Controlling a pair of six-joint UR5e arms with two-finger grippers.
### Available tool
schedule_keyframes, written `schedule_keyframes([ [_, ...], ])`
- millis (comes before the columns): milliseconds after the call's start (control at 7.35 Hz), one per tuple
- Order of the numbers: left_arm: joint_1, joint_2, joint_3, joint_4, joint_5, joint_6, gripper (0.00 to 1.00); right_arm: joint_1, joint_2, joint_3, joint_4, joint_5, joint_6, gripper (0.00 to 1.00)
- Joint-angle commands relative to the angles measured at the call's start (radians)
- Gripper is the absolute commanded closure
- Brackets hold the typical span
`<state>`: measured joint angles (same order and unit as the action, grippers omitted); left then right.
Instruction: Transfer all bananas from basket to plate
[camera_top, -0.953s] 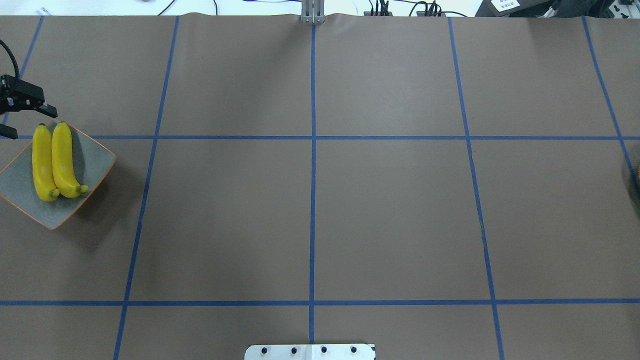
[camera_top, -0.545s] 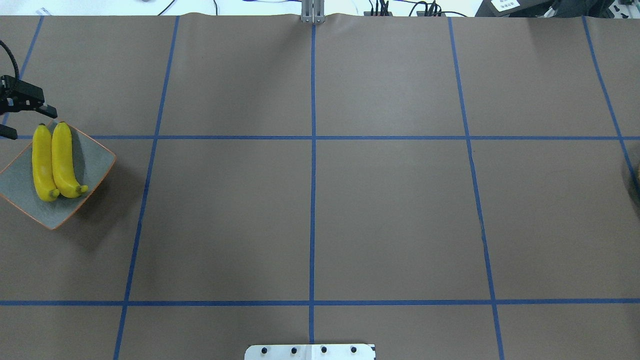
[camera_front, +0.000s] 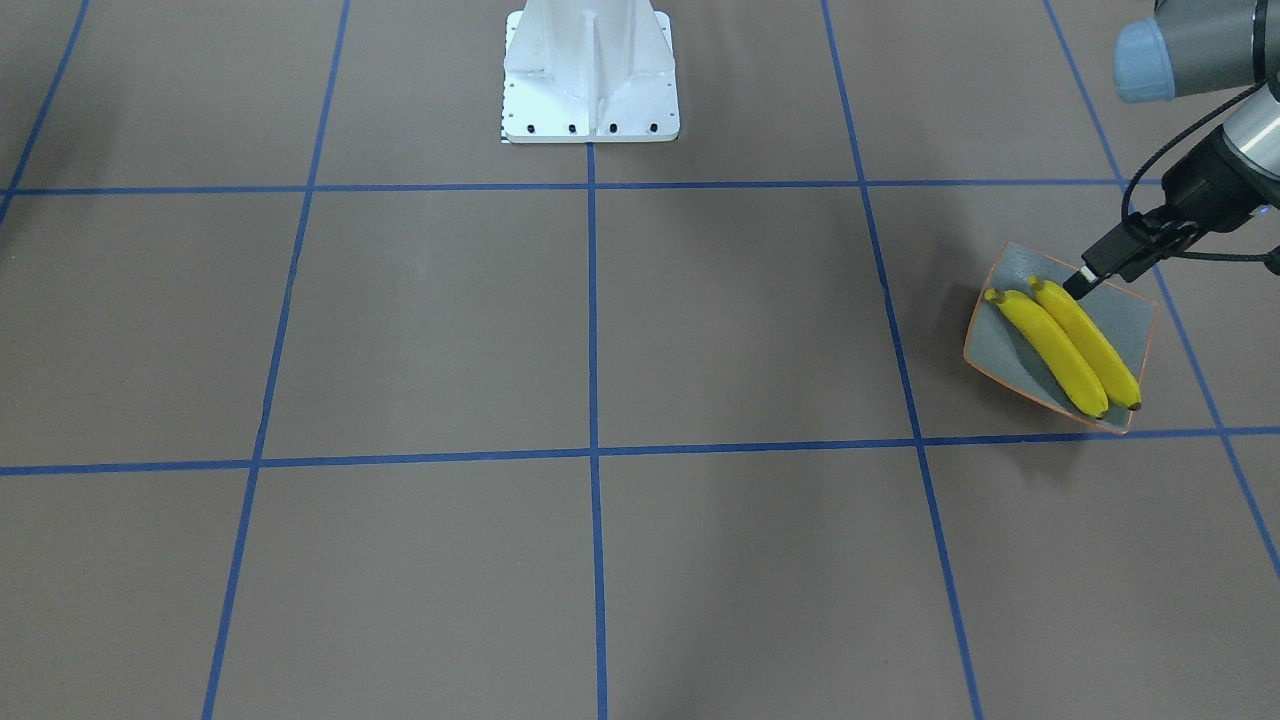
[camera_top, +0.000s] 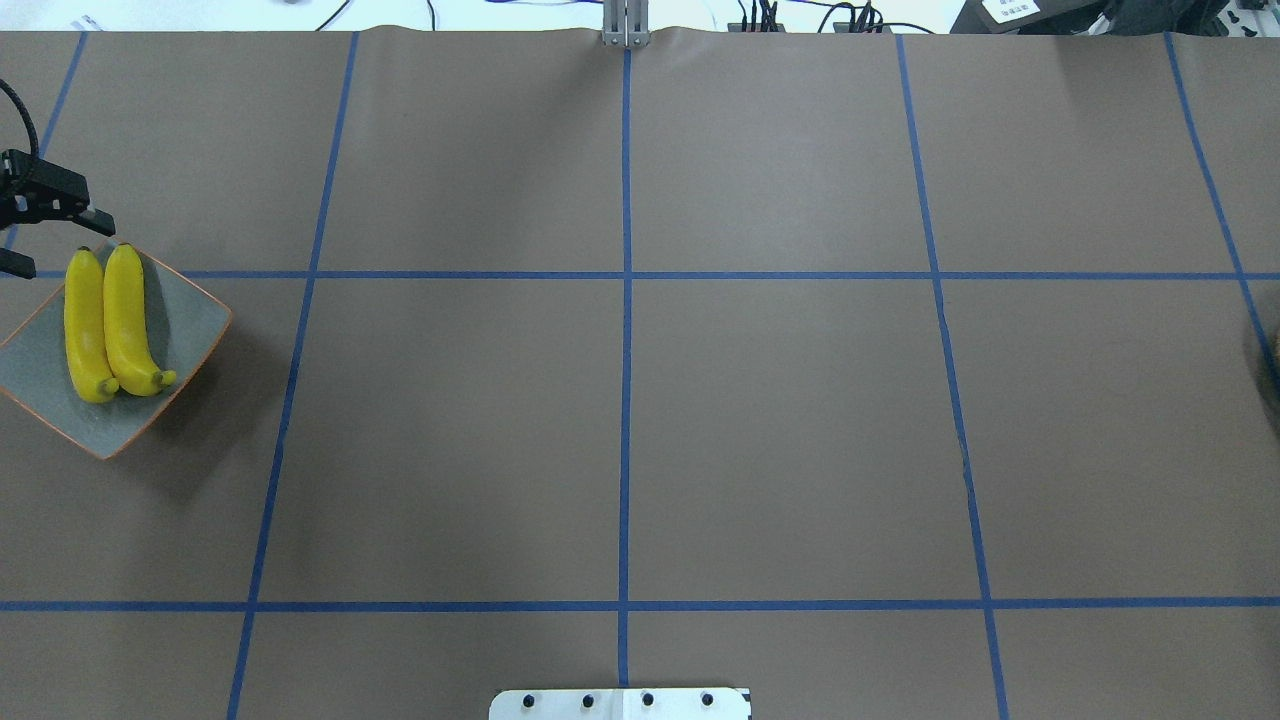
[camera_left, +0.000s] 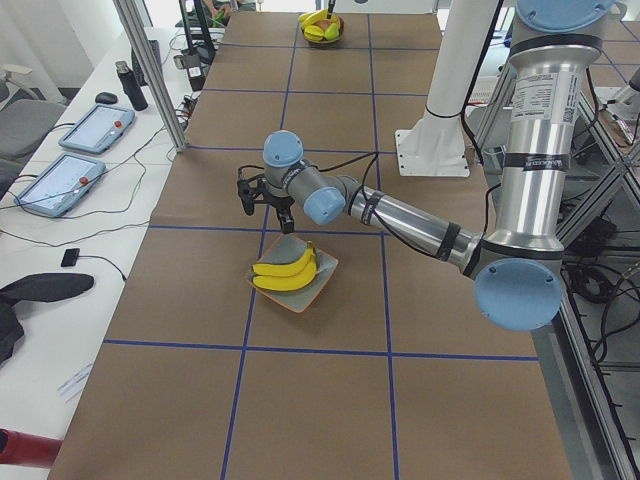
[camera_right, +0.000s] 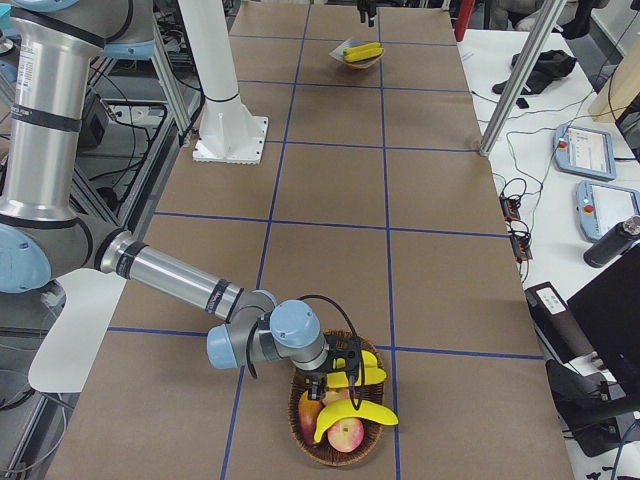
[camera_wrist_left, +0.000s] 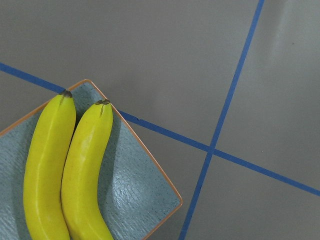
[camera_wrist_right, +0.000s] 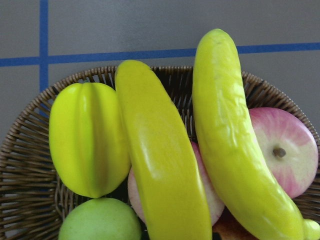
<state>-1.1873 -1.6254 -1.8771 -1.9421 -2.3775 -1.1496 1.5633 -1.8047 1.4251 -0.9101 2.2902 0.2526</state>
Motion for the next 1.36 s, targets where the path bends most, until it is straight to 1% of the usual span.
schedule_keyframes([
  [0, 0.0, -0.002, -0.001, 0.0, 0.001, -0.005, 0.0, 0.033, -0.015, 0.038, -0.001, 0.049, -0.036, 1.0],
  [272, 0.002, -0.007, 0.001, 0.002, 0.001, -0.009, 0.0, 0.089, -0.013, 0.041, -0.015, 0.057, -0.12, 1.0],
  [408, 0.002, -0.007, -0.001, 0.0, 0.0, -0.009, 0.0, 0.102, -0.016, 0.053, -0.015, 0.058, -0.133, 1.0],
  [545, 0.002, -0.01, -0.002, -0.001, 0.0, -0.01, 0.0, 0.107, -0.022, 0.076, -0.019, 0.058, -0.133, 1.0],
  [681, 0.005, -0.016, -0.002, -0.002, 0.0, -0.01, 0.0, 0.104, -0.021, 0.122, -0.053, 0.058, -0.133, 1.0],
  [953, 0.006, -0.036, 0.0, -0.003, 0.0, -0.015, 0.0, 0.101, -0.004, 0.338, -0.285, 0.058, -0.131, 1.0],
  [1089, 0.008, -0.08, 0.01, -0.005, 0.0, -0.062, 0.0, 0.084, 0.031, 0.394, -0.352, 0.063, -0.115, 1.0],
  [1225, 0.014, -0.124, 0.01, -0.003, 0.0, -0.118, 0.0, 0.048, 0.089, 0.418, -0.412, 0.086, -0.072, 1.0],
])
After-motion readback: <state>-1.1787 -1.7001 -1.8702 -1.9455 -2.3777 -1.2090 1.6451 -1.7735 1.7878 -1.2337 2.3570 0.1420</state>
